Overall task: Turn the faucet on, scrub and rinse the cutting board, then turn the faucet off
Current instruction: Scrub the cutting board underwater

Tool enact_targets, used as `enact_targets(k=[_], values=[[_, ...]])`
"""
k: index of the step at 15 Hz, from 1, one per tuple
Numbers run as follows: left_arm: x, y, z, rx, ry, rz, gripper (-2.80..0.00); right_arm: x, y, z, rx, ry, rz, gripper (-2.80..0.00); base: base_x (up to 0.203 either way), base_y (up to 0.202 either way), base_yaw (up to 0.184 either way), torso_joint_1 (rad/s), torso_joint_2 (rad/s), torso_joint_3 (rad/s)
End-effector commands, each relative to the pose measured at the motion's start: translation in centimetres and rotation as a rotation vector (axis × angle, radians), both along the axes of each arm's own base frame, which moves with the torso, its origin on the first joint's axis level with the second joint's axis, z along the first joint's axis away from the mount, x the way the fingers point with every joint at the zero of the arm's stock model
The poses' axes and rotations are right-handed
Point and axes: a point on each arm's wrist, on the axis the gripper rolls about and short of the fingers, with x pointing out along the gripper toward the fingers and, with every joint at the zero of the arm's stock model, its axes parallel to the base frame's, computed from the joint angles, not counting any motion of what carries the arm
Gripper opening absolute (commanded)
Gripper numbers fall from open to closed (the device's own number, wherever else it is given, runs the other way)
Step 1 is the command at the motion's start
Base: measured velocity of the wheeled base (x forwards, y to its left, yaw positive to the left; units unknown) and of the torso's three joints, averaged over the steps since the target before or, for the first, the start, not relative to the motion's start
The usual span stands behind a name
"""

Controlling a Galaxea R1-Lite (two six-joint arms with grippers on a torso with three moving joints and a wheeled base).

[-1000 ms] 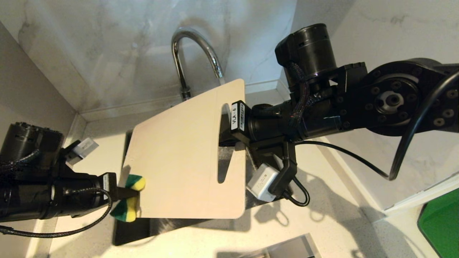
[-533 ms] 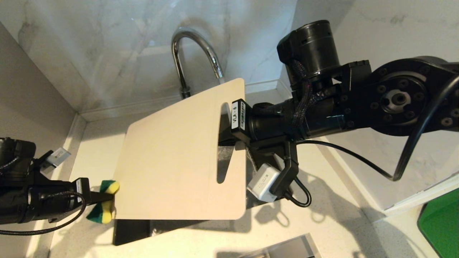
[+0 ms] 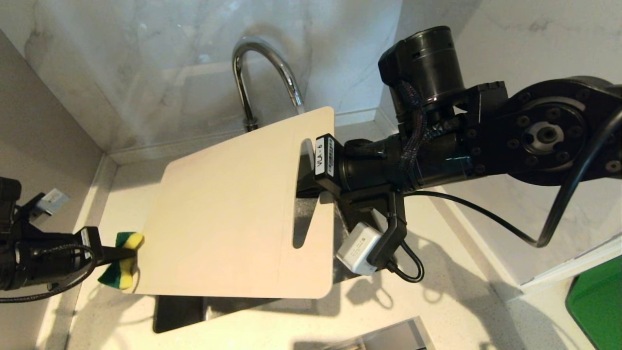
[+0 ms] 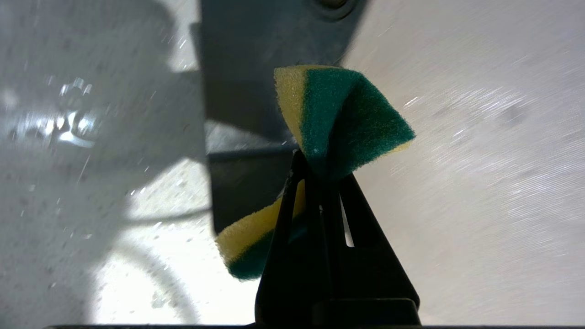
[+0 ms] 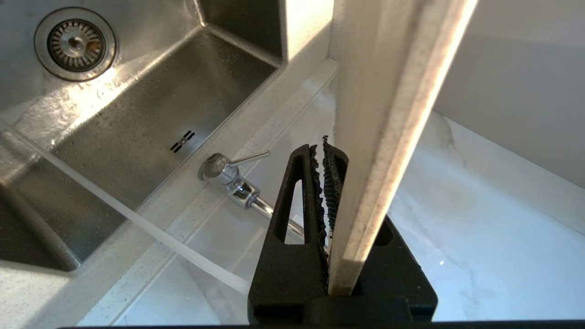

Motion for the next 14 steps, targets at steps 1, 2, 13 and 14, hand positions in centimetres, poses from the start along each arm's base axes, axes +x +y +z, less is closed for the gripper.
enact_targets(k=[1, 2, 13, 14], values=[[-0.2, -0.2, 4.3, -0.016, -0.09, -0.01, -2.8, 0.0, 0.0, -0.1, -0.007, -0.009, 0.008, -2.8, 0.0, 0.0, 0.0, 0.0, 0.0, 0.0], [-0.3, -0.7, 6.3, -0.03, -0.102, -0.027, -2.8, 0.0, 0.1, -0.1, -0.008, -0.008, 0.007, -2.8, 0.0, 0.0, 0.0, 0.0, 0.0, 0.0], [0.7, -18.4, 16.1, -0.076, -0.127, -0.346, -2.8, -0.5, -0.1, -0.6, 0.006, -0.001, 0.005, -2.8, 0.0, 0.0, 0.0, 0.0, 0.0, 0.0], [0.8, -19.9, 15.8, -0.074, -0.1, -0.371, -2.8, -0.4, -0.1, -0.6, 0.007, -0.001, 0.004, -2.8, 0.0, 0.0, 0.0, 0.0, 0.0, 0.0]])
